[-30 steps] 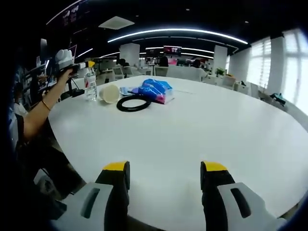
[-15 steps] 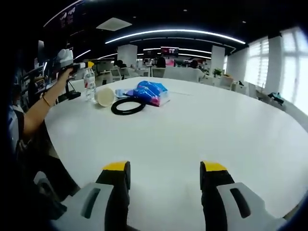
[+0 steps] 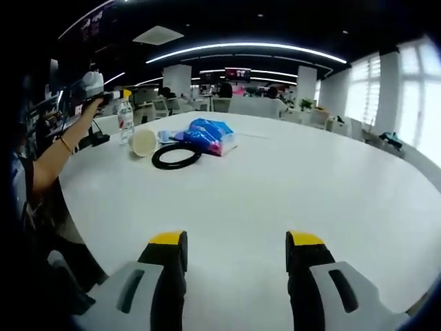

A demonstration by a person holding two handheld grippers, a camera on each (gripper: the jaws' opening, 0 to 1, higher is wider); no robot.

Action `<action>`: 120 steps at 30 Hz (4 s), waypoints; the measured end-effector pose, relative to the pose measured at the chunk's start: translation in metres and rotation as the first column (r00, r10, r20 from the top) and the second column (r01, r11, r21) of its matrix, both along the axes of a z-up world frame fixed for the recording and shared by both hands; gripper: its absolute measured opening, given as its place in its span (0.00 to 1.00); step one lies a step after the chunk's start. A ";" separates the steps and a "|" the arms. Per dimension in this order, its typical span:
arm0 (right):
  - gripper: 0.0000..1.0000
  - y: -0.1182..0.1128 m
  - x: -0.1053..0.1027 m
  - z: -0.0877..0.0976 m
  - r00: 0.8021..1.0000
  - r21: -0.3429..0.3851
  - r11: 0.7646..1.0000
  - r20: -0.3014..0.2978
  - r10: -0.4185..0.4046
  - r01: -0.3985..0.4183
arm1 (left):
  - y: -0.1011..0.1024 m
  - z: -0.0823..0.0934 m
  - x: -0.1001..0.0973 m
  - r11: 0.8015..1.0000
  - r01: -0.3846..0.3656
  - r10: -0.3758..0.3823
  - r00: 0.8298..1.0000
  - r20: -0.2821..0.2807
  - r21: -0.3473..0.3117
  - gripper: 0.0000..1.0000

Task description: Arrange the tabletop items into an orderly group along one side of the table until the central work area is clear of visible clutter.

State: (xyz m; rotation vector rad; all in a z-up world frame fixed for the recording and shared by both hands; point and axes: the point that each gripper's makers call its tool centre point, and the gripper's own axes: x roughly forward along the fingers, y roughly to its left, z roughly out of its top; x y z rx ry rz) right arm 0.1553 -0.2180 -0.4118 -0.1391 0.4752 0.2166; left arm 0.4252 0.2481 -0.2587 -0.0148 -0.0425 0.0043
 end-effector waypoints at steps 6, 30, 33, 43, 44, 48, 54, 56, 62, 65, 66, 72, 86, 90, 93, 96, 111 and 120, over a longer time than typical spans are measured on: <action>0.55 0.000 -0.001 -0.005 1.000 0.003 1.000 -0.014 0.002 -0.002 | -0.001 0.001 0.000 1.000 -0.005 0.006 1.000 0.015 -0.003 0.19; 0.56 0.002 -0.002 -0.003 1.000 0.003 1.000 -0.012 0.015 -0.015 | 0.008 -0.003 -0.011 0.984 0.033 -0.042 0.998 0.049 0.174 0.45; 0.56 0.003 -0.003 -0.004 1.000 0.001 1.000 -0.015 0.021 -0.021 | 0.008 -0.003 -0.013 0.988 0.045 -0.054 0.997 0.053 0.147 0.49; 0.56 0.003 -0.002 -0.002 1.000 0.000 1.000 -0.009 0.022 -0.022 | -0.018 0.013 -0.029 0.886 0.132 -0.208 0.970 0.126 0.445 0.56; 0.56 0.003 -0.003 -0.003 1.000 0.001 1.000 -0.011 0.023 -0.023 | -0.019 0.013 -0.030 0.876 0.131 -0.211 0.969 0.126 0.464 0.58; 0.56 0.005 -0.004 -0.005 0.999 -0.002 1.000 -0.017 0.027 -0.027 | -0.027 0.008 -0.034 0.805 0.141 -0.235 0.968 0.092 0.576 0.59; 0.56 0.008 -0.006 -0.004 0.999 0.011 0.999 -0.014 0.039 -0.038 | -0.032 0.002 -0.038 0.775 0.157 -0.252 0.965 0.073 0.612 0.63; 0.56 0.010 -0.007 -0.003 0.999 0.016 0.999 -0.012 0.046 -0.045 | -0.033 0.000 -0.038 0.770 0.162 -0.256 0.964 0.067 0.617 0.66; 0.56 0.010 -0.008 -0.005 0.999 0.011 0.999 -0.018 0.042 -0.042 | -0.045 -0.001 -0.042 0.691 0.168 -0.299 0.952 0.067 0.703 0.72; 0.56 0.010 -0.008 -0.004 0.999 0.013 0.999 -0.016 0.044 -0.044 | -0.050 -0.002 -0.044 0.656 0.169 -0.317 0.946 0.065 0.735 0.77; 0.56 0.011 -0.008 -0.004 0.999 0.013 0.999 -0.016 0.044 -0.044 | -0.053 -0.001 -0.045 0.638 0.168 -0.331 0.941 0.070 0.752 0.79; 0.56 0.010 -0.009 -0.004 0.999 0.012 0.999 -0.018 0.042 -0.042 | -0.070 -0.013 -0.051 0.520 0.198 -0.381 0.924 0.018 0.831 0.90; 0.58 0.014 -0.010 -0.006 0.998 0.009 0.998 -0.019 0.056 -0.056 | -0.093 -0.036 -0.060 0.380 0.290 -0.451 0.887 -0.098 0.878 1.00; 0.58 0.016 -0.010 -0.004 0.997 0.002 0.998 -0.007 0.071 -0.071 | -0.100 -0.037 -0.064 0.354 0.314 -0.471 0.874 -0.122 0.881 1.00; 0.58 0.016 -0.010 -0.004 0.997 -0.002 0.998 -0.011 0.070 -0.070 | -0.103 -0.040 -0.065 0.332 0.332 -0.473 0.869 -0.149 0.883 1.00; 0.58 0.015 -0.010 -0.004 0.998 -0.002 0.998 -0.012 0.066 -0.066 | -0.108 -0.048 -0.068 0.292 0.362 -0.477 0.858 -0.193 0.885 1.00; 0.57 0.015 -0.011 -0.004 0.998 0.004 0.998 -0.015 0.067 -0.067 | -0.127 -0.080 -0.074 0.163 0.458 -0.461 0.819 -0.343 0.874 1.00; 0.57 0.013 -0.011 -0.003 0.998 0.003 0.998 -0.014 0.069 -0.068 | -0.142 -0.091 -0.075 0.105 0.474 -0.453 0.806 -0.382 0.874 1.00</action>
